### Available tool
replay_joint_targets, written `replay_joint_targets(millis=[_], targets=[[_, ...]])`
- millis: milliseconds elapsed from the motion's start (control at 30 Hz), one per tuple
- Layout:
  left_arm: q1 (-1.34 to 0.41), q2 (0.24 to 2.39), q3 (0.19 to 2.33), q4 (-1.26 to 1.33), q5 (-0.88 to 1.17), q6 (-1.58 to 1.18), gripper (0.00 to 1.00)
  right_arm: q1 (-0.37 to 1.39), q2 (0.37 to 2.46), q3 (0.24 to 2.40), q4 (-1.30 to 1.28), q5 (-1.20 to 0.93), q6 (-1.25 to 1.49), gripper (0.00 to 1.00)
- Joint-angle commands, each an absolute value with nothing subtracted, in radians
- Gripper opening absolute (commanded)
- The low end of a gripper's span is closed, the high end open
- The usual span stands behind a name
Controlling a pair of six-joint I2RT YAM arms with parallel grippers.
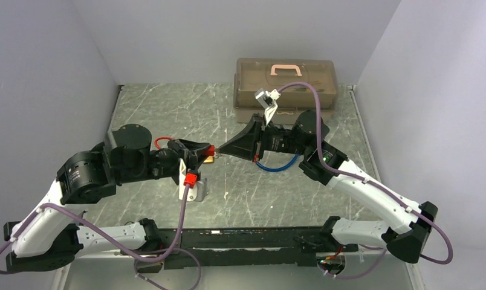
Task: Unlock with the key
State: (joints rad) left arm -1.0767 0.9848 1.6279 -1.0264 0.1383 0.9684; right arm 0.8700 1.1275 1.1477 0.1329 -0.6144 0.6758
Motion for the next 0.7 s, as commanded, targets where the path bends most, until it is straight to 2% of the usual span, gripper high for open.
replay_joint_targets(millis=[0, 433, 667], targets=[[-1.128, 0.965, 1.567, -0.779, 0.185, 1.124, 0.0, 0.851, 1.157, 1.147, 0.24, -0.589, 0.791, 0.0], [-1.224, 0.844, 1.296, -0.39, -0.074, 1.403, 0.0, 0.813, 1.152, 1.108, 0.3, -0.575, 0.983, 0.0], [-1.241, 0.8, 1.211, -0.324, -0.083, 1.456, 0.0, 0.785, 1.127, 1.104, 0.304, -0.591, 1.017, 0.0]])
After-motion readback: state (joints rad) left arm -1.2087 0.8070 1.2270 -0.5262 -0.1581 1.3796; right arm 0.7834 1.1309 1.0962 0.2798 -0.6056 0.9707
